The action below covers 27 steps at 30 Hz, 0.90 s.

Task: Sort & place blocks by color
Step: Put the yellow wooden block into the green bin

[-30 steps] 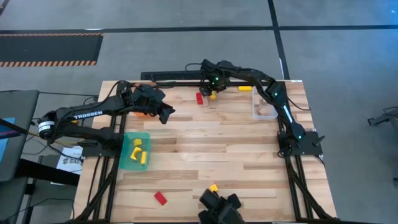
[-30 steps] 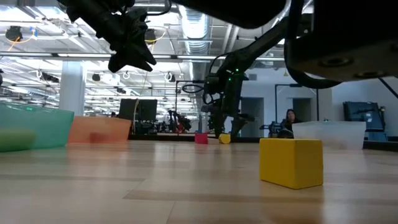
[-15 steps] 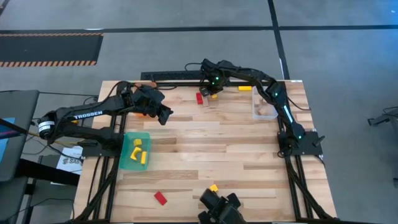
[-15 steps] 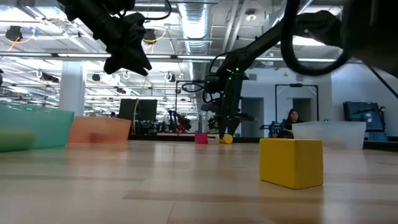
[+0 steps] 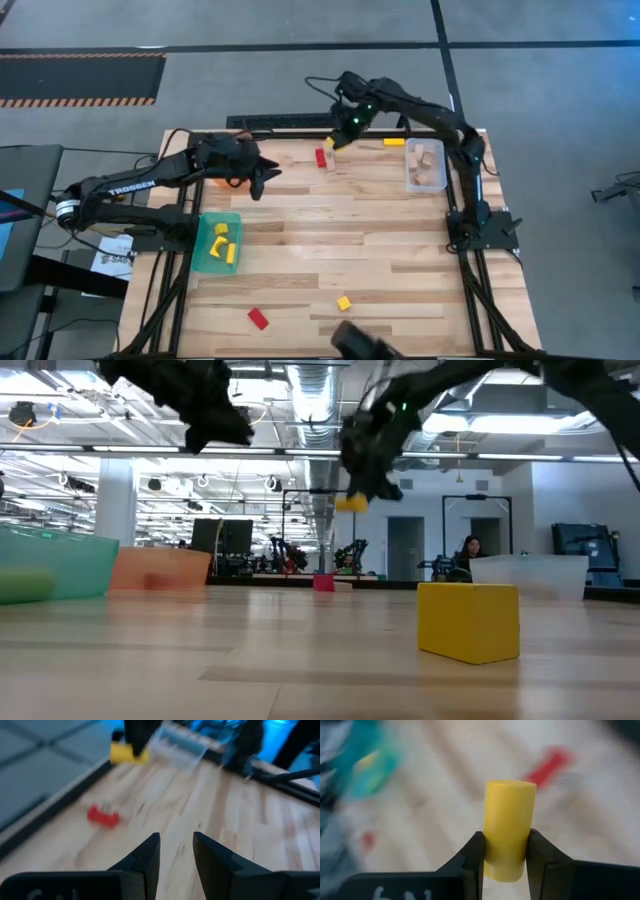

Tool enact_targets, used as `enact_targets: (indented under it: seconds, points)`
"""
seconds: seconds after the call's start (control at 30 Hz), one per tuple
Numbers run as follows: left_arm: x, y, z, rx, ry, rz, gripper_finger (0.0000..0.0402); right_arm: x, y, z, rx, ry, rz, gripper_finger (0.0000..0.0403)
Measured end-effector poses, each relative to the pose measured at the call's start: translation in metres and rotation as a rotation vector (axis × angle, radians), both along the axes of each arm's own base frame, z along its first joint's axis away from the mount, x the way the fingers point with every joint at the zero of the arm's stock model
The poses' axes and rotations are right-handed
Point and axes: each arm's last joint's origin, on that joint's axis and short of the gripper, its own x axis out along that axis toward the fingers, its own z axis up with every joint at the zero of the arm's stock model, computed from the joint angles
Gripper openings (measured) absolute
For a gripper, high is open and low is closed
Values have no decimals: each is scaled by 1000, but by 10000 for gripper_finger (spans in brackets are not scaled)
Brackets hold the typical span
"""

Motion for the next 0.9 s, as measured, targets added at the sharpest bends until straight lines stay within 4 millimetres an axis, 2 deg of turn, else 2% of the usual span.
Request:
enact_targets:
  seconds: [0.13, 0.3, 0.37, 0.57, 0.7, 0.9]
  points:
    - [8, -9, 10, 178, -80, -202, 103, 2, 39, 24, 66, -161, 235, 93]
    - [25, -27, 7, 518, -112, -541, 117, 15, 86, 30, 138, -259, 440, 98]
    - [34, -32, 6, 578, -126, -567, 131, 23, 103, 30, 165, -275, 496, 98]
    - [53, -43, -2, 594, -148, -586, 205, 43, 152, 33, 199, -331, 642, 100]
    - [57, -53, -4, 605, -158, -634, 252, 48, 169, 34, 218, -329, 665, 101]
    - [58, -69, -3, 611, -187, -683, 288, 56, 171, 38, 213, -373, 633, 101]
